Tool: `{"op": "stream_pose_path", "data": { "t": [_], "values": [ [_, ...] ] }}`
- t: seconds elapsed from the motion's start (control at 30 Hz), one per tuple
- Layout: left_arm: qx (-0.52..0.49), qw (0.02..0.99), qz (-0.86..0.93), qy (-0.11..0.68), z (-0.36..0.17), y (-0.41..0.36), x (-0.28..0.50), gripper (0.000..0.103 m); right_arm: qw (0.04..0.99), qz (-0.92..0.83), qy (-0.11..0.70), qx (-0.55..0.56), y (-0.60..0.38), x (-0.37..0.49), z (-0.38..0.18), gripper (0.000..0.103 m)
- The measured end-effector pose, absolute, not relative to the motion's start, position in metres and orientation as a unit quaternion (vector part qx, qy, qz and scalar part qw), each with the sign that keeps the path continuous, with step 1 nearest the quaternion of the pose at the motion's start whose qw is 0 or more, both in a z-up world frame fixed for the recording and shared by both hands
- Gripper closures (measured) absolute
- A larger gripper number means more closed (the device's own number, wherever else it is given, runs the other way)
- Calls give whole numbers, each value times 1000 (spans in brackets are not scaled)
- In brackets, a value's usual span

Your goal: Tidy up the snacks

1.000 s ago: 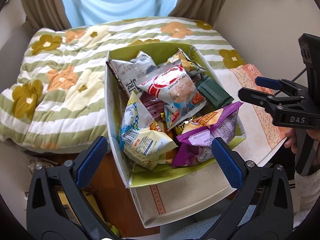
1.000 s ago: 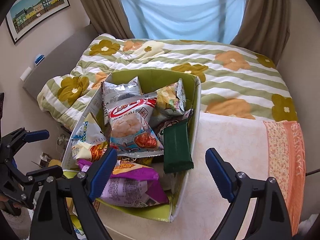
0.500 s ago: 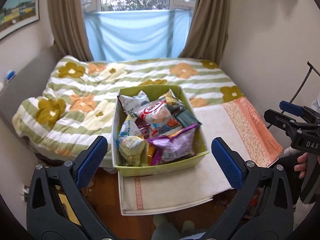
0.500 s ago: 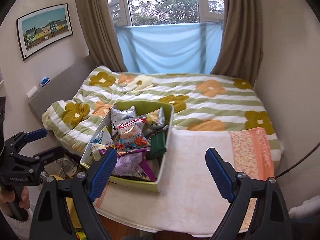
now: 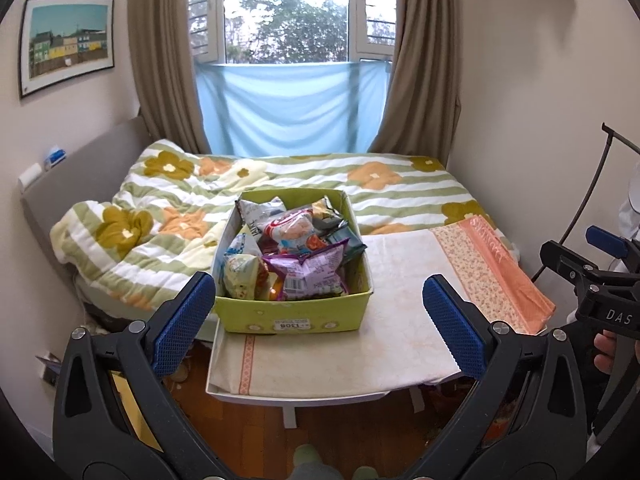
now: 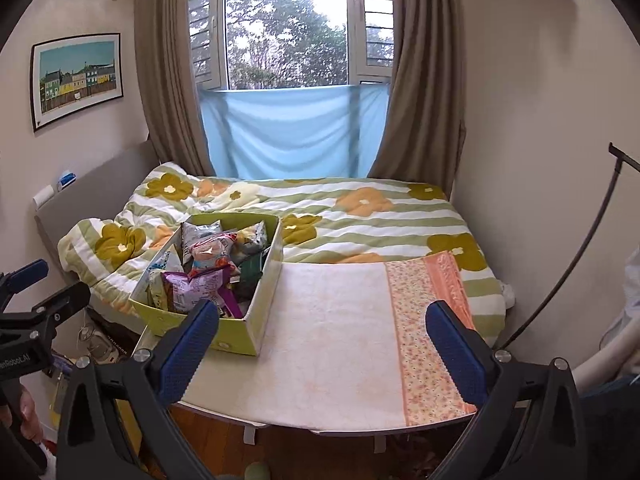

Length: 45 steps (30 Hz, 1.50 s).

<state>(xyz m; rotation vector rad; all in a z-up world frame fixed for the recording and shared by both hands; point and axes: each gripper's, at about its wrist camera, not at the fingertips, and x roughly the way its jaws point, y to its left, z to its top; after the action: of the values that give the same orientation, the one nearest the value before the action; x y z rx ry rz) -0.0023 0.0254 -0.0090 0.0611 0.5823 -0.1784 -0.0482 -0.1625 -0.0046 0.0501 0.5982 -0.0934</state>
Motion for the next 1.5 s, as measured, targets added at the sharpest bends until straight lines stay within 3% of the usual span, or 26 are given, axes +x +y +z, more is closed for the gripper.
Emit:
{"op": "stream_pose_path", "data": {
  "t": [1.5],
  "values": [
    [4, 953, -89, 290, -13, 11, -2, 0, 952, -69, 299, 22, -174, -58, -9, 0]
  ]
}}
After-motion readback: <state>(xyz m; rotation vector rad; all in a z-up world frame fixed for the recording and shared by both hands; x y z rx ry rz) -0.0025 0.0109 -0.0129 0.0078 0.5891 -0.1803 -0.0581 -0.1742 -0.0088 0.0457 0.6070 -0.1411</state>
